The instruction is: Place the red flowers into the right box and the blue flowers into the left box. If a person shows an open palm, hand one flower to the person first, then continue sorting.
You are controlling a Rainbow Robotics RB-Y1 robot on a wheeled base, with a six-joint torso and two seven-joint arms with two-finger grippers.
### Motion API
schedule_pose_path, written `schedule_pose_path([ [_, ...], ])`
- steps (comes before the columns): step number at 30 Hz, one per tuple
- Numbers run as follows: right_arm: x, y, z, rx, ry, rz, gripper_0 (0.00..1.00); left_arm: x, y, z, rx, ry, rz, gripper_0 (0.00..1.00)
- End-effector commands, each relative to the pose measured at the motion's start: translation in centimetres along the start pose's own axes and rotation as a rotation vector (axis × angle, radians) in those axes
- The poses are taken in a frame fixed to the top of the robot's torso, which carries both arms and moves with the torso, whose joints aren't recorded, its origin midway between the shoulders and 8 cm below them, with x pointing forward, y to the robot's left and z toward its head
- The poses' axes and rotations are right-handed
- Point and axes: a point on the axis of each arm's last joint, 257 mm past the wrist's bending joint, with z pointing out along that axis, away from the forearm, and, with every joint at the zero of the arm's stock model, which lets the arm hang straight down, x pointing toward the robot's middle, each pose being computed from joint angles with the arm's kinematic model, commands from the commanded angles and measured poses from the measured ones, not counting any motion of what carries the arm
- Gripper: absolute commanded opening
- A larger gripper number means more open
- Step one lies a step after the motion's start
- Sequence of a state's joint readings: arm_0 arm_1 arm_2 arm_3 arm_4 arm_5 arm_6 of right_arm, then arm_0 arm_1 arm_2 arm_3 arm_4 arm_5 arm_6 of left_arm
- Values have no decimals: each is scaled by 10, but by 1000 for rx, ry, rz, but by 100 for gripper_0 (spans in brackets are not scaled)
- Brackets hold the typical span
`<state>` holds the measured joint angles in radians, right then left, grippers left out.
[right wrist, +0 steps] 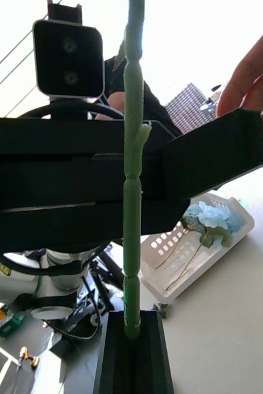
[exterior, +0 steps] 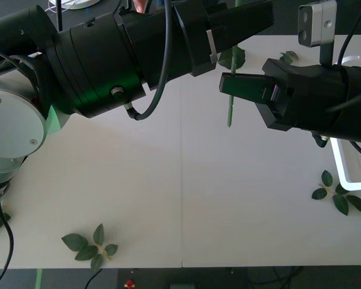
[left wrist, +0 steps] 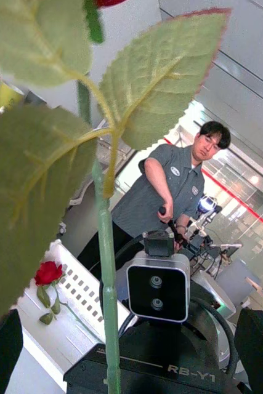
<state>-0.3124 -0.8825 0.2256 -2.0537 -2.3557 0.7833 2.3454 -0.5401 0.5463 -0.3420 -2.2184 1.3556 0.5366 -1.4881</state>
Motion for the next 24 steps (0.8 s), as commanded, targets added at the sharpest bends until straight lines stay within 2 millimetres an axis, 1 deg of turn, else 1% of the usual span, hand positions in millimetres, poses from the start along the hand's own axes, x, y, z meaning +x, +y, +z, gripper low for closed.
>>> schedule_pose_path([
  [1,-21,5,5,-10,-44,-57,0,-5,-10,2,18,7,36,100],
  [5,-32,-8,-9,50,-79,-87,0,-5,-10,2,18,7,36,100],
  [6,-37,-13,-17,78,-89,-105,0,-5,-10,2,18,7,36,100],
  [8,-40,-19,-27,110,-99,-119,0,-5,-10,2,18,7,36,100],
  [13,-52,-44,-68,245,-141,-165,0,-5,-10,2,18,7,36,100],
  [16,-65,-60,-93,345,-165,-223,0,-5,-10,2,18,7,36,100],
  [18,-74,-68,-101,394,-170,-271,0,-5,-10,2,18,7,36,100],
  [20,-86,-77,-104,443,-184,-323,0,-5,-10,2,18,7,36,100],
  [23,-102,-86,-99,489,-188,-420,0,-5,-10,2,18,7,36,100],
  [24,-108,-89,-95,505,-188,-462,0,-5,-10,2,18,7,36,100],
])
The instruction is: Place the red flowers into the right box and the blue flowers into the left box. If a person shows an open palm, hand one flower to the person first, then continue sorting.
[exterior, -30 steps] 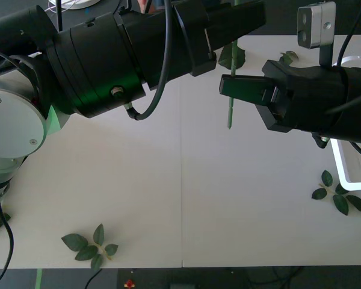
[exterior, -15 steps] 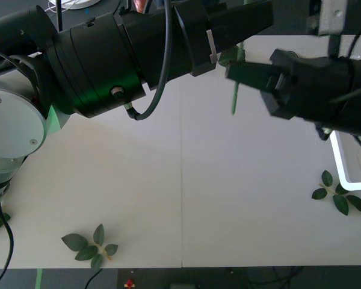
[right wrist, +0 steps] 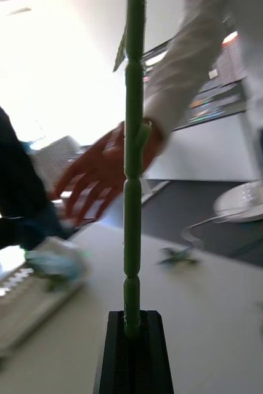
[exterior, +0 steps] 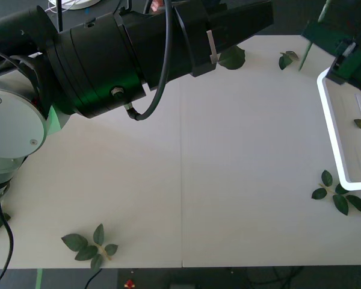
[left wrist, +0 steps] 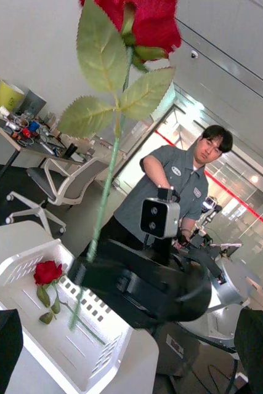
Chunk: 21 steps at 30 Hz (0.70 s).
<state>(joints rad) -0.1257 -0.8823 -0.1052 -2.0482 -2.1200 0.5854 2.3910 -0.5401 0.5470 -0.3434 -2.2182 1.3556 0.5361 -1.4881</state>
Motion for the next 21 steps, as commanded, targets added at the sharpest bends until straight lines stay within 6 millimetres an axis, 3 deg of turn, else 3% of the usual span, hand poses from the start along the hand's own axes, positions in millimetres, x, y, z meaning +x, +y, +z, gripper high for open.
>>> schedule_pose_path([
  [1,-28,1,24,23,-53,-175,0,-6,-10,2,18,6,36,100],
  [10,-44,-8,88,69,-130,-298,0,-6,-10,2,18,6,36,100],
  [21,-49,-18,142,116,-156,-419,0,-6,-10,2,18,6,36,100],
])
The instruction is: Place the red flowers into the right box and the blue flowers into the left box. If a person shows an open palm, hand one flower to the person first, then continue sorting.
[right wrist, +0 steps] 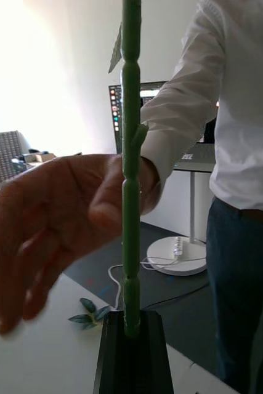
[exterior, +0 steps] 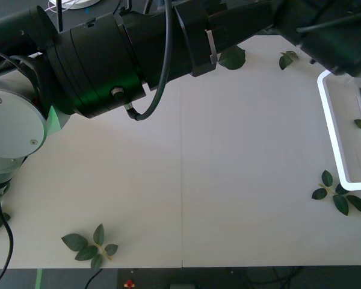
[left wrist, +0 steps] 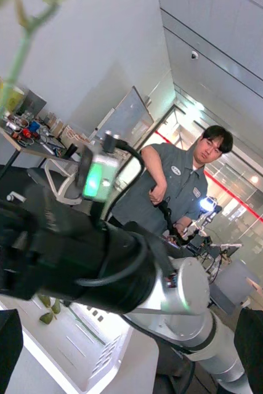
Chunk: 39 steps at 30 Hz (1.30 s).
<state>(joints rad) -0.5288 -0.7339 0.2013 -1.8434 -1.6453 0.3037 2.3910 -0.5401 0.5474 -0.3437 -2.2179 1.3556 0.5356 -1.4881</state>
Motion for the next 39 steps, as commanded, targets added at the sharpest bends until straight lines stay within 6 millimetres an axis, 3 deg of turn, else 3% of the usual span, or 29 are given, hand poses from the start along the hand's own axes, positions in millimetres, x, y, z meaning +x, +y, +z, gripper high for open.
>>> schedule_pose_path([
  [1,-26,8,29,-3,-59,-89,0,-6,-10,2,18,6,36,100],
  [10,-25,14,56,5,-68,-120,0,-6,-10,2,18,6,36,100],
  [18,-22,16,59,4,-68,-111,0,-6,-10,2,18,6,36,100],
  [20,-22,17,58,1,-70,-100,44,-6,-10,2,18,6,36,100],
  [21,-23,17,58,0,-70,-94,87,-6,-10,2,18,6,36,100],
  [22,-24,18,59,-1,-72,-92,100,-6,-10,2,18,6,36,100],
  [39,-22,19,56,-20,-66,-40,100,-6,-10,2,18,6,36,100],
])
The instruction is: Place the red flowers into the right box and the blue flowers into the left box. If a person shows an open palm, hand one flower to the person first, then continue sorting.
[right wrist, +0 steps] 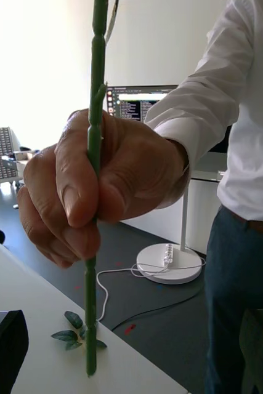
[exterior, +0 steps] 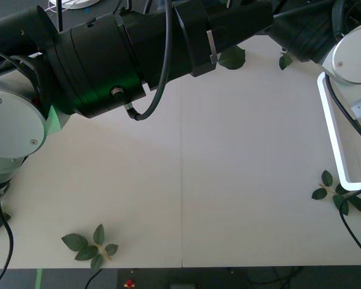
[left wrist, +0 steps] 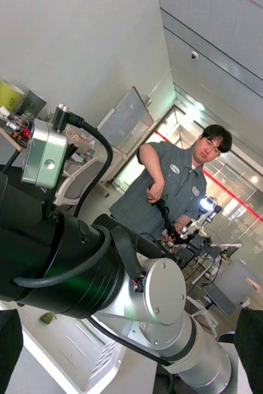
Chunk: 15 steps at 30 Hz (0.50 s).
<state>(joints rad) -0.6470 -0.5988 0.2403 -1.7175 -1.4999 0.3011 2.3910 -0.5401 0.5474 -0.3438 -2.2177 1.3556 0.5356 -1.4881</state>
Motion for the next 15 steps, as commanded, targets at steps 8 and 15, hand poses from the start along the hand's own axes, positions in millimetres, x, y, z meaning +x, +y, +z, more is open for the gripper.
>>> schedule_pose_path([
  [8,-16,8,-14,-100,21,72,100,1,0,-2,-3,5,24,100],
  [15,-14,0,-66,-185,117,96,100,-8,6,-10,-29,7,70,100],
])
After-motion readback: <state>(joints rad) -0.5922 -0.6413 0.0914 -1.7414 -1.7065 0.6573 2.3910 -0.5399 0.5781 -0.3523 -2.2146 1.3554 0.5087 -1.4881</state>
